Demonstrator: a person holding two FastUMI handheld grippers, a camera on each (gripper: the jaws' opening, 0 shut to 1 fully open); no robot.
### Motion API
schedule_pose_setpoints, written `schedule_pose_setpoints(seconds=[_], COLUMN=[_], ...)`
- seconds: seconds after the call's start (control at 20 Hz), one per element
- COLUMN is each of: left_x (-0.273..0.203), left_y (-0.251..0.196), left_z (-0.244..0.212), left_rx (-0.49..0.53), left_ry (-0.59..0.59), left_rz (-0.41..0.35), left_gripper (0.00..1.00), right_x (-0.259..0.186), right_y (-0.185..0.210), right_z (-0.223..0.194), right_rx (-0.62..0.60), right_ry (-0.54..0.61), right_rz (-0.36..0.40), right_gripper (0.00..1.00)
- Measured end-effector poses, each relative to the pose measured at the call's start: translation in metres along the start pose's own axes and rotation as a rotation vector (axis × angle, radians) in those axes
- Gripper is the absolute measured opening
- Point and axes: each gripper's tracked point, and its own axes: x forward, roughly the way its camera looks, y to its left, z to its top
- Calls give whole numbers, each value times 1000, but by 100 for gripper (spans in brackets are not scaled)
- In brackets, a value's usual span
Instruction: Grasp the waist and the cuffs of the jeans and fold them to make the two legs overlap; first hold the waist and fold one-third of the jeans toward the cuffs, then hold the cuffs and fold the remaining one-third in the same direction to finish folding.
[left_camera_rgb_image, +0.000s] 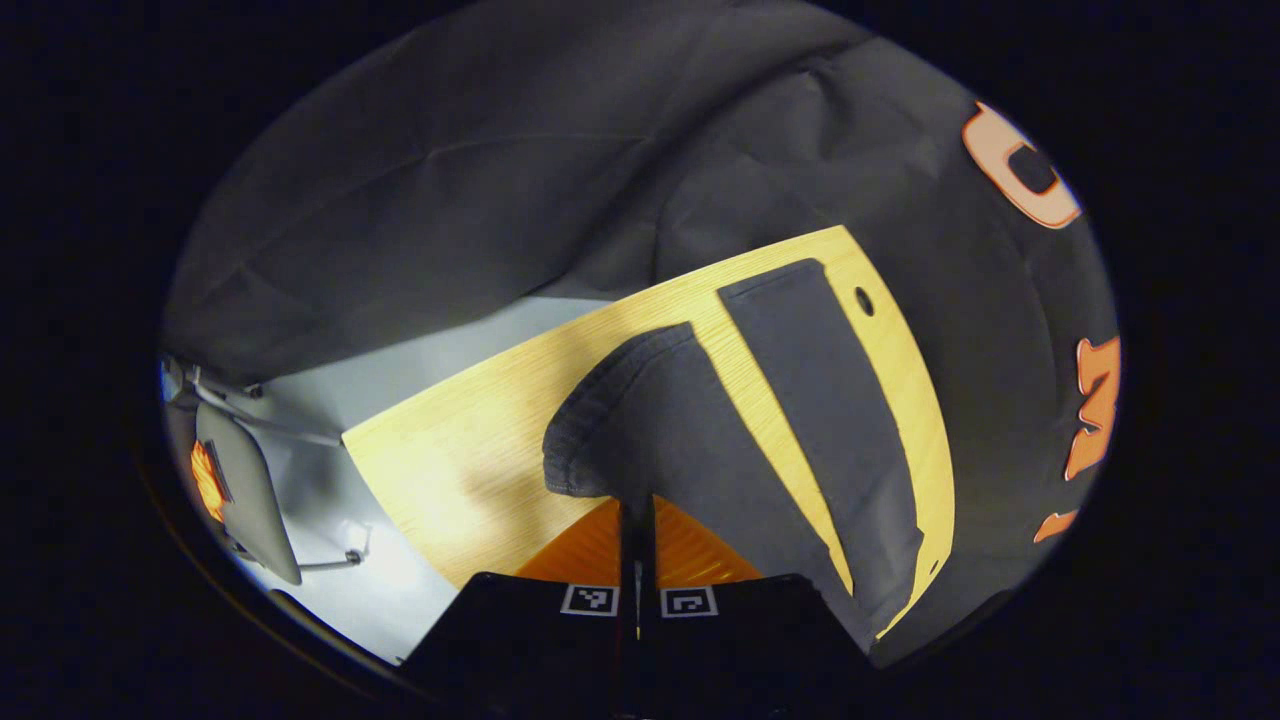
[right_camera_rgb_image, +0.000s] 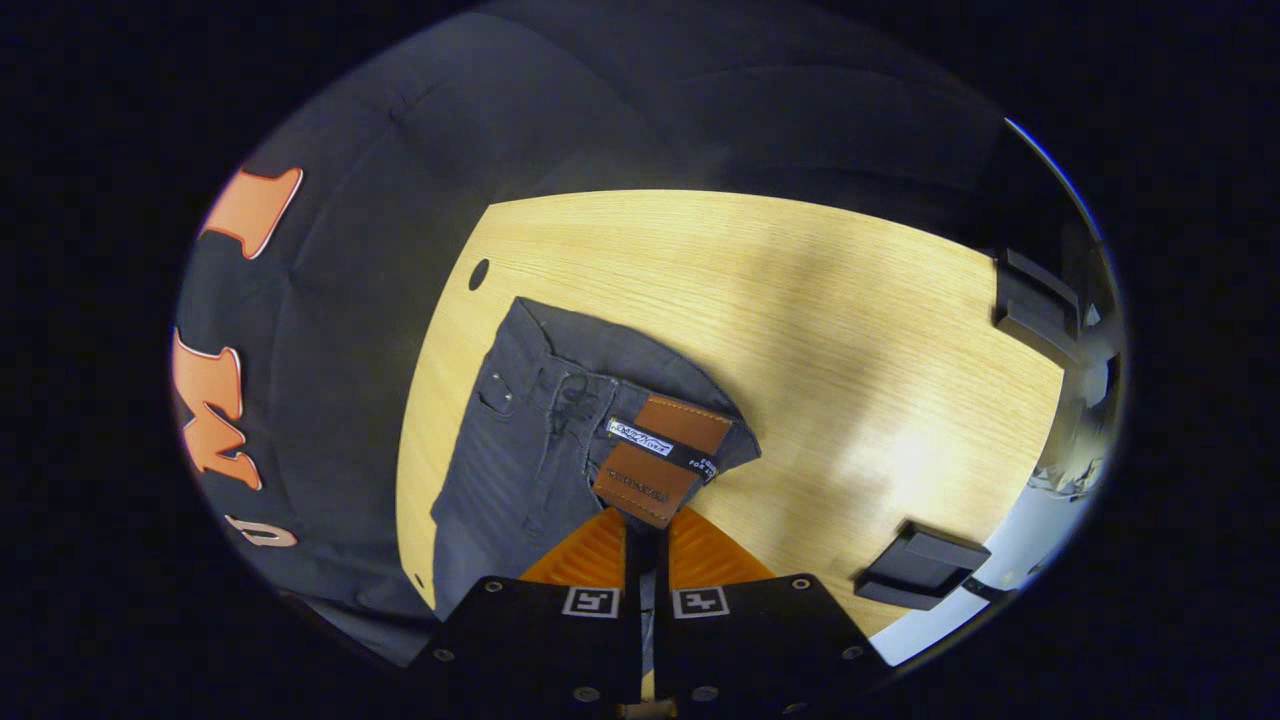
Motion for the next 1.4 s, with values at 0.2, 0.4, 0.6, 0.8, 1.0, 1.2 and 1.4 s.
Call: schedule_pose_setpoints(seconds=[0.2,0.4,0.6,0.8,1.0,1.2,1.4], left_x=[-10,-21,-21,7,43,68,83], left_y=[-33,-51,-76,-102,-127,-149,-164], left_z=[22,46,70,100,122,133,145], left_rx=[62,69,72,145,207,265,293], left_ry=[-53,-97,-108,-77,-35,-21,-12], left_rz=[-53,-53,-76,-79,-81,-81,-71], left_gripper=[1,1,1,2,1,1,1], right_x=[-8,-16,-15,-13,0,15,32], right_y=[32,49,70,87,105,120,131], right_z=[3,16,23,39,49,57,64], right_rx=[-5,-20,-39,-31,20,21,21], right_ry=[9,-4,-16,-55,-64,-64,-47], right_rz=[69,55,55,36,24,1,-8], right_gripper=[1,0,1,1,1,1,1])
